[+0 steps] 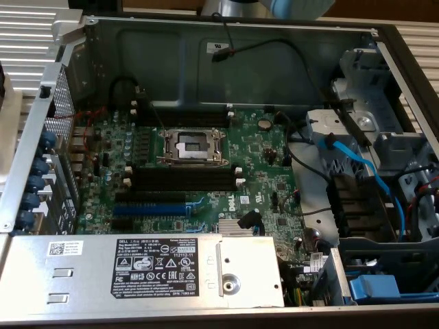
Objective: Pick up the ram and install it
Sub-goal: 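Pick up the ram and move it above insertion slot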
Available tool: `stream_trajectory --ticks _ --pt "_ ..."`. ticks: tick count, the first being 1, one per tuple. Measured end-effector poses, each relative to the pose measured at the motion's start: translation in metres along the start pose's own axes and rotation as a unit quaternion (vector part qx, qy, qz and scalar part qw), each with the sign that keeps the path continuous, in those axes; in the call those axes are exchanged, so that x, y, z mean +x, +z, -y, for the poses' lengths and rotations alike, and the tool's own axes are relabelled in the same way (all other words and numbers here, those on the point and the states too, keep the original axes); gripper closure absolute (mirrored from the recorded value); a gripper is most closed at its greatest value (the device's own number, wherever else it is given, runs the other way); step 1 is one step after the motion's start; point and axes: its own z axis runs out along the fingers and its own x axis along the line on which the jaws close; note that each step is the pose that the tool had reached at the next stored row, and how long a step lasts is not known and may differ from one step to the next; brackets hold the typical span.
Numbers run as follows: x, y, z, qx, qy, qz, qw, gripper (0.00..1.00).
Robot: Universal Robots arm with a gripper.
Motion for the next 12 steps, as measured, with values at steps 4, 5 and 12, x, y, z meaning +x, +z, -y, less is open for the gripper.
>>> stream_trajectory --ticks 4,5,12 --pt "0.0004 0.0003 0.0 0.0193 -0.011 -0.0063 0.9997 0.9" --pt "0.0007 0.0006 -0.0005 0.0205 -0.013 -0.0064 0.9997 0.9" --pt "0.0086 0.0051 -0.0014 0.026 -0.016 -0.0068 0.9995 0.9"
